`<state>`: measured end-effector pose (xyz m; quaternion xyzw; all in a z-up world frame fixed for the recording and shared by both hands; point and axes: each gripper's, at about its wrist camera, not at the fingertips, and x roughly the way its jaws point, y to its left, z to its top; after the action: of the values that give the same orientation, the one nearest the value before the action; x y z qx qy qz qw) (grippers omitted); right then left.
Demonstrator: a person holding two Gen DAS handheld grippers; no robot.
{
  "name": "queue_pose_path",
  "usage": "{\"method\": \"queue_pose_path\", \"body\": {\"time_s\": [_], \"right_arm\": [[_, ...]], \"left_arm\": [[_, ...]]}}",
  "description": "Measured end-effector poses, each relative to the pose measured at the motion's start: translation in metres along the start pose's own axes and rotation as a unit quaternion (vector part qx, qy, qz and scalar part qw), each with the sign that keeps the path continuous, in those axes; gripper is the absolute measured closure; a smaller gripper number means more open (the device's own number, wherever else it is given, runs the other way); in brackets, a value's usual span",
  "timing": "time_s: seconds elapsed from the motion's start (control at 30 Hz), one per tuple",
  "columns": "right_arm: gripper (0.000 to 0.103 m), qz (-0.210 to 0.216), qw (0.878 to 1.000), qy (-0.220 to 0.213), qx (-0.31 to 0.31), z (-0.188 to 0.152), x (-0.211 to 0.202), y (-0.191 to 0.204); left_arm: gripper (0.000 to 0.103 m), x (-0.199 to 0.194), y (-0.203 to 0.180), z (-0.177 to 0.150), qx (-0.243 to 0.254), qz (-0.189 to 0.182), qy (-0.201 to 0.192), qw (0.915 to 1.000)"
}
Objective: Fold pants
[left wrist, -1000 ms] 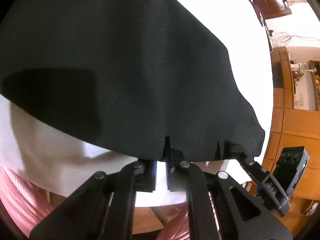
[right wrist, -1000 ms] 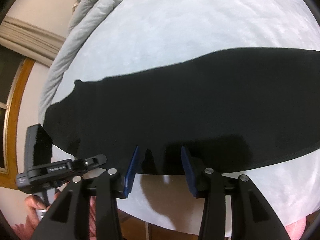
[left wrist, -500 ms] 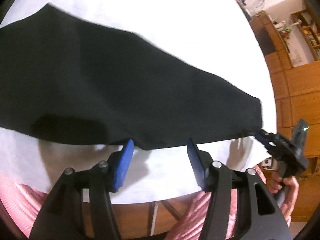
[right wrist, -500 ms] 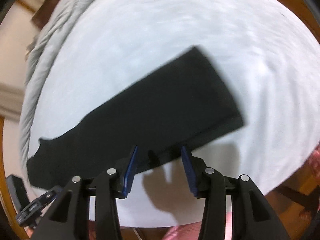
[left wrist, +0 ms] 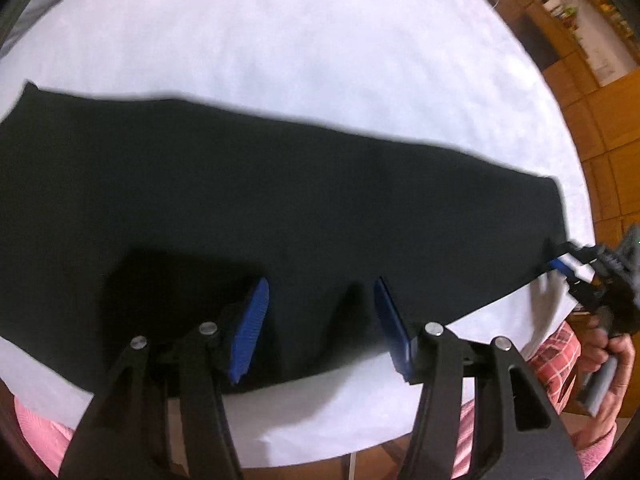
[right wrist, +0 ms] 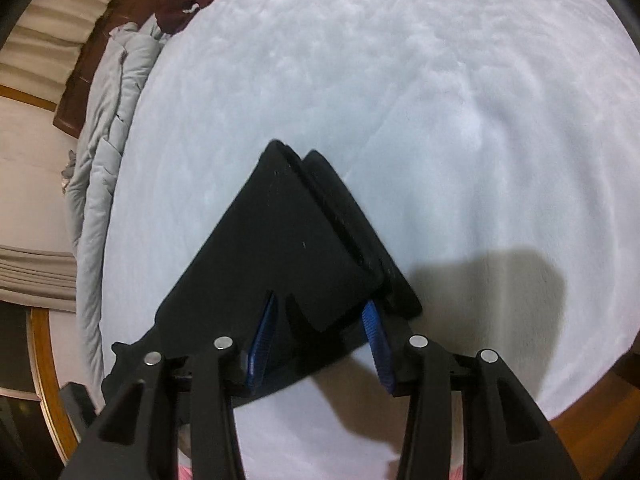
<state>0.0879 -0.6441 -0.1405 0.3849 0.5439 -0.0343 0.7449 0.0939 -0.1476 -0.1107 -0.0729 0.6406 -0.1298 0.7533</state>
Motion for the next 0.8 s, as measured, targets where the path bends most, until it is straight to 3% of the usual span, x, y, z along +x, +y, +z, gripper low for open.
{"method": "queue_pose_path", "body": {"time_s": [0.1,0.13,0.17,0.23,0.4,0.53,0.7,0.77,0.8], "right_arm": [[0.057,0.001,1.0,0.003,-0.007,0.007,0.008,0.004],[0.062,0.005,1.0,0.005,-0.013,0.006,0.008,0.006],[0.078,0.012,1.0,0.007,-0.018,0.007,0.008,0.005],[0.094,0.022,0.999,0.014,-0.026,0.004,0.008,0.008],[0.097,0.038,0.998,-0.001,-0.051,-0.001,-0.014,0.018],[0.097,0.003,0.998,0.007,-0.055,-0.005,-0.02,0.011],[0.089,0.012,0.999,0.024,-0.029,-0.004,0.004,-0.01],[0.059,0.022,0.999,0.023,-0.04,-0.007,-0.001,-0.004],[0.054,0.015,0.999,0.023,-0.047,-0.01,-0.005,-0.003]], "left_arm": [[0.047,0.004,-0.003,0.0,0.012,0.009,-0.008,0.9999],[0.046,0.003,-0.007,-0.001,0.019,0.01,-0.007,0.9998],[0.046,0.003,-0.007,-0.001,0.019,0.011,-0.006,0.9997],[0.046,0.003,-0.008,0.001,0.014,0.01,-0.006,0.9998],[0.046,-0.009,-0.002,0.002,0.015,-0.002,-0.015,0.9998],[0.041,-0.009,-0.003,0.004,0.042,0.023,-0.029,0.9984],[0.039,0.009,-0.008,0.002,0.065,0.044,-0.018,0.9968],[0.039,0.005,-0.01,0.001,0.07,0.046,-0.021,0.9962],[0.038,0.002,-0.01,0.001,0.07,0.044,-0.024,0.9963]]}}
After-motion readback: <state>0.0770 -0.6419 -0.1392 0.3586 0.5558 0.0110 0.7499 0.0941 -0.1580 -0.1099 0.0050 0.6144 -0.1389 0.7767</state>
